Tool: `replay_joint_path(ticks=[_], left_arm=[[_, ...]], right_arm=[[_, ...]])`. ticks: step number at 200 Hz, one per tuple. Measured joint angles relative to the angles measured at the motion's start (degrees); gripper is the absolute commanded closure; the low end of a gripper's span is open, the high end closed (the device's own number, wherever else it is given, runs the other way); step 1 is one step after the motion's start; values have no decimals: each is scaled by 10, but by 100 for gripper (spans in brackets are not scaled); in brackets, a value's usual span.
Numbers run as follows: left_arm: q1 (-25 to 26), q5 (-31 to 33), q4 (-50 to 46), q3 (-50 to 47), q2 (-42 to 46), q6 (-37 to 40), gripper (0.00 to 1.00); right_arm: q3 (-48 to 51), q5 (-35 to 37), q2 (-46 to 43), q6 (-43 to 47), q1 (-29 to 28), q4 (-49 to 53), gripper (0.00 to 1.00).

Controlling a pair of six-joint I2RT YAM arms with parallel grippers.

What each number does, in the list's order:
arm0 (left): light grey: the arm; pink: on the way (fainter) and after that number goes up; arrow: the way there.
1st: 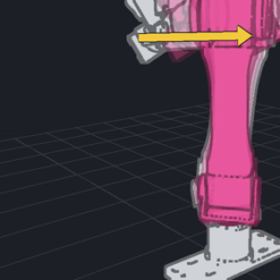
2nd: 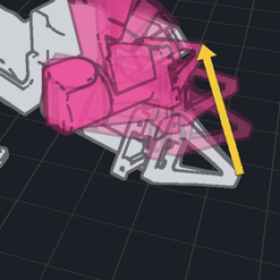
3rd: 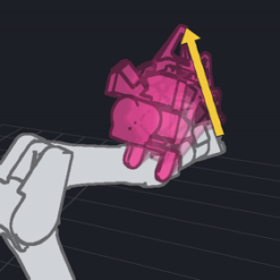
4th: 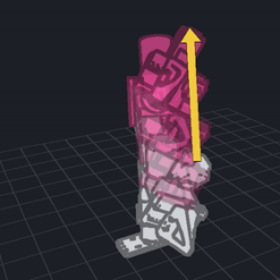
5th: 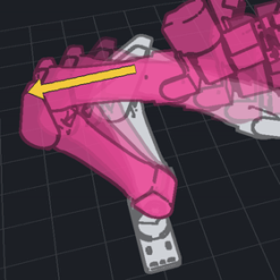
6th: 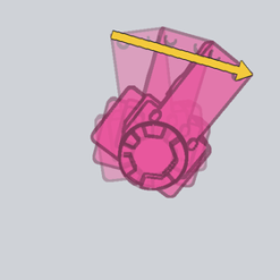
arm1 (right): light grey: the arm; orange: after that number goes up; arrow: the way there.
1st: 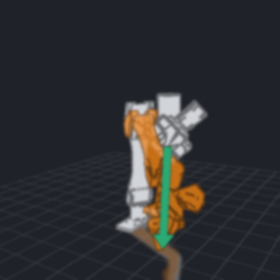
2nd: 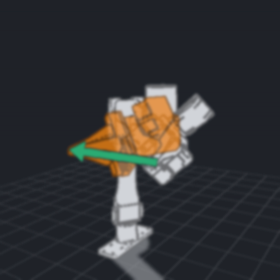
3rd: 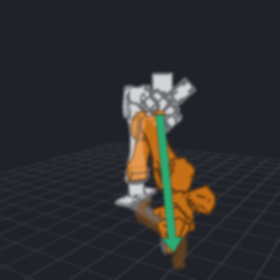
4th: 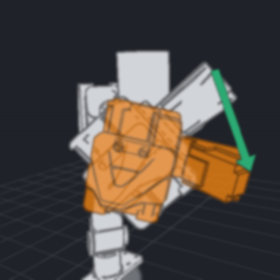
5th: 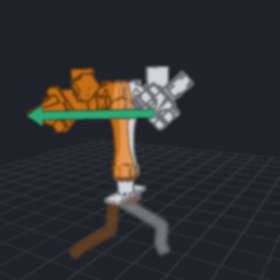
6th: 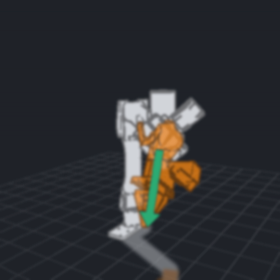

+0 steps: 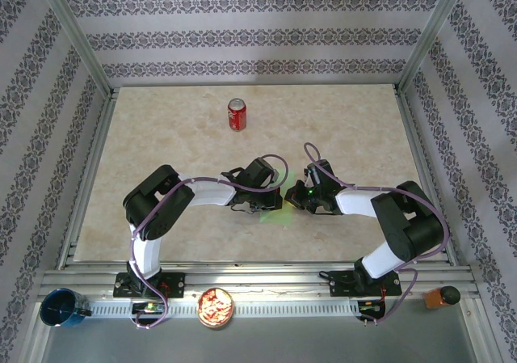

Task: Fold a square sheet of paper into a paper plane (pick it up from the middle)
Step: Fold the triangle a second time at the center of the table.

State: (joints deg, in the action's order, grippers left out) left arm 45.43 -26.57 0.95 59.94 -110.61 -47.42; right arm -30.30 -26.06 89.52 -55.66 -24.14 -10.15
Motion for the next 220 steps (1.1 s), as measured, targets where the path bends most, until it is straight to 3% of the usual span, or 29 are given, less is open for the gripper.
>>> replay_joint_path(ticks=[220], left_arm=[[0,19,43,-188,143,7,98]], right_arm=[[0,-17,10,1,0,-14,100]])
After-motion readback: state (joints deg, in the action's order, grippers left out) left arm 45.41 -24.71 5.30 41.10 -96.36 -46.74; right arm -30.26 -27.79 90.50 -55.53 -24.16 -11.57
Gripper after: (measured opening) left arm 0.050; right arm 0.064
